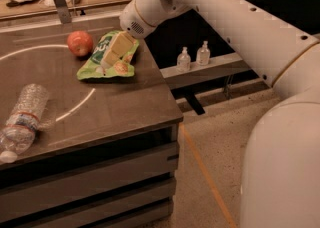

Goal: Move green rice chip bag near apple

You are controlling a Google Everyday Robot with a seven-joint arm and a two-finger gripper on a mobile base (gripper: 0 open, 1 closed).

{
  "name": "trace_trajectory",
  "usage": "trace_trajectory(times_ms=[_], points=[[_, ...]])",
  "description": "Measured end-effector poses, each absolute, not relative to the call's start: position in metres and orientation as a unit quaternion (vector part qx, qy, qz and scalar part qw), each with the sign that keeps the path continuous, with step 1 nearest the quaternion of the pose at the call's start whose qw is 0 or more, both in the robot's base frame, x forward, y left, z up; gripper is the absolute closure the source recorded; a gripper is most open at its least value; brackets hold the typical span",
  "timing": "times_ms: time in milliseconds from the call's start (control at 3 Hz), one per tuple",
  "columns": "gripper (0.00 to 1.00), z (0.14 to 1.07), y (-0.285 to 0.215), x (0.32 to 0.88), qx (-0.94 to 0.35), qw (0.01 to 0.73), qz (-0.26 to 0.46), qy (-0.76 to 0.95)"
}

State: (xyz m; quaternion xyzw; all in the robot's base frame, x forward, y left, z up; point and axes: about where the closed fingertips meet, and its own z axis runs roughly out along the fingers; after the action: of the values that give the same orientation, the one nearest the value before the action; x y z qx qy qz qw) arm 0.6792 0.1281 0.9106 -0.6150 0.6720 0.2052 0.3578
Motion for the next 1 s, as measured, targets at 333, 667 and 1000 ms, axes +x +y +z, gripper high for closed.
trace_trajectory(times_ms=[333,667,1000], points=[[0.00,0.911,0.128,0.679,-0.615,0.358,0.205,0.672],[0.00,0.910,0.128,0.678,-0.618,0.353,0.201,0.673],[0.00,0.935,0.085,0.664,-0.619,0.344,0.200,0.677]])
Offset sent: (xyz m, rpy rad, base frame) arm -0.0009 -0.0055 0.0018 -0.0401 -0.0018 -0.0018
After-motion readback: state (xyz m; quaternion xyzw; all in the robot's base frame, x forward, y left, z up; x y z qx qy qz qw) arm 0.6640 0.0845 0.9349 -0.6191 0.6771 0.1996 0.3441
